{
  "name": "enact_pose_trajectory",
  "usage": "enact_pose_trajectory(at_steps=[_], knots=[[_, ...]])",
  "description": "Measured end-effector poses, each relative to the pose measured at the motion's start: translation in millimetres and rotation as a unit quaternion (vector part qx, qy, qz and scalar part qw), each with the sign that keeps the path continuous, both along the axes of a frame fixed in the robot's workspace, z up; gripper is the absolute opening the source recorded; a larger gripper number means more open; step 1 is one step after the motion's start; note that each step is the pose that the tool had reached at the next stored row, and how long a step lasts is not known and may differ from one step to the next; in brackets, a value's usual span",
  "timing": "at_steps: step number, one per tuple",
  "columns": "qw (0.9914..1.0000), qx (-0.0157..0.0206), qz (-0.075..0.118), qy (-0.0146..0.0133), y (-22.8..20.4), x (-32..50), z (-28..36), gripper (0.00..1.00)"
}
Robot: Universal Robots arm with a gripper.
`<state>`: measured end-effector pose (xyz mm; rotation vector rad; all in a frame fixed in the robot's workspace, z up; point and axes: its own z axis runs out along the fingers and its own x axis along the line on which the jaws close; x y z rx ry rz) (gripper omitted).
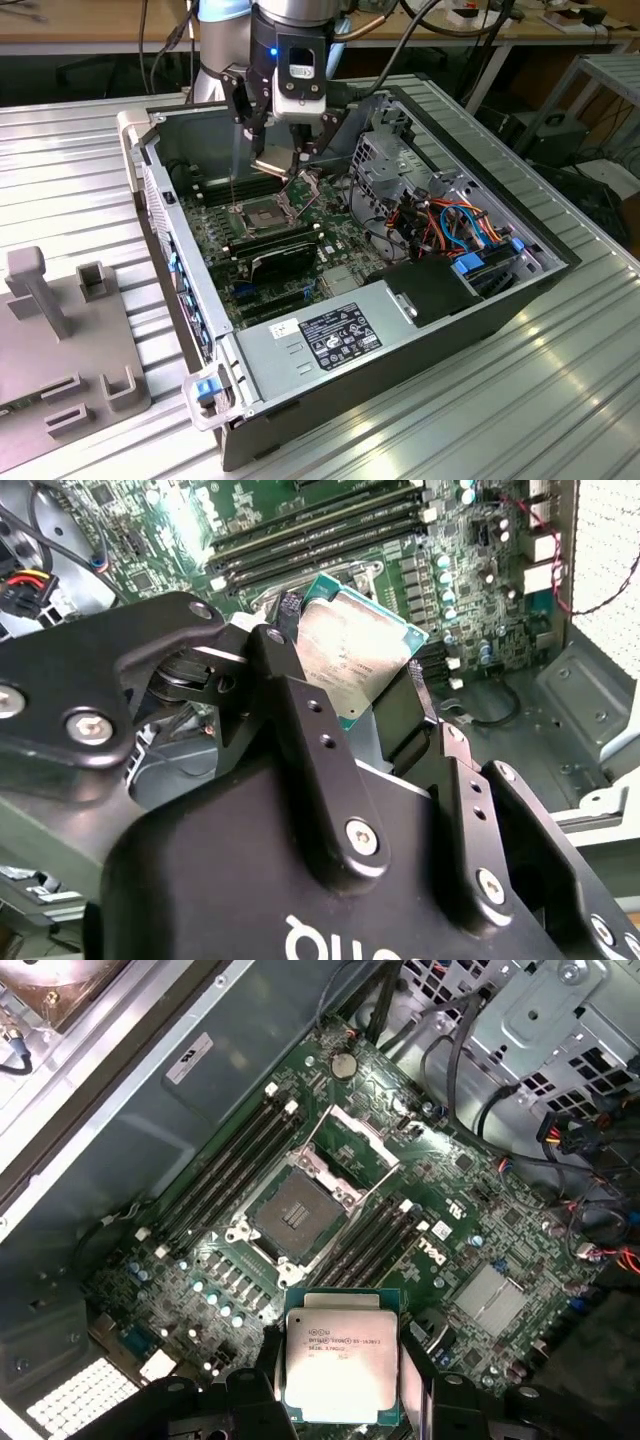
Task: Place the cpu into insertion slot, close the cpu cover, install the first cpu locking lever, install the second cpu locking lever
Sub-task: 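Place the cpu into insertion slot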
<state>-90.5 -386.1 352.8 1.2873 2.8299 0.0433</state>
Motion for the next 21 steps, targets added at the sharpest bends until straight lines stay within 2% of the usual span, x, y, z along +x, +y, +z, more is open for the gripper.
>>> enact_pose_trajectory(at_steps=[3, 7, 10, 12, 13, 15, 17, 19, 21], knots=[[0.99996, 0.0001, -0.009, 0.0012, 2.3, 1.3, -4.5, 0.55], [0.99940, 0.0001, -0.035, 0.0023, 3.2, 3.4, -11.3, 0.55], [0.99792, 0.0001, -0.064, 0.0032, 3.5, 6.5, -19.3, 0.55], [0.99708, 0.0001, -0.076, 0.0034, 3.5, 7.3, -22.1, 0.55], [0.99634, 0.0001, -0.085, 0.0034, 3.5, 7.8, -24.0, 0.55], [0.99398, 0.0002, -0.110, 0.0034, 3.6, 9.7, -27.8, 0.55], [0.99246, 0.0003, -0.122, 0.0034, 4.9, 10.6, -28.8, 0.55], [0.99249, 0.0003, -0.122, 0.0034, 7.3, 10.8, -28.8, 0.55], [0.99252, 0.0003, -0.122, 0.0034, 14.4, 10.8, -29.4, 0.55]])
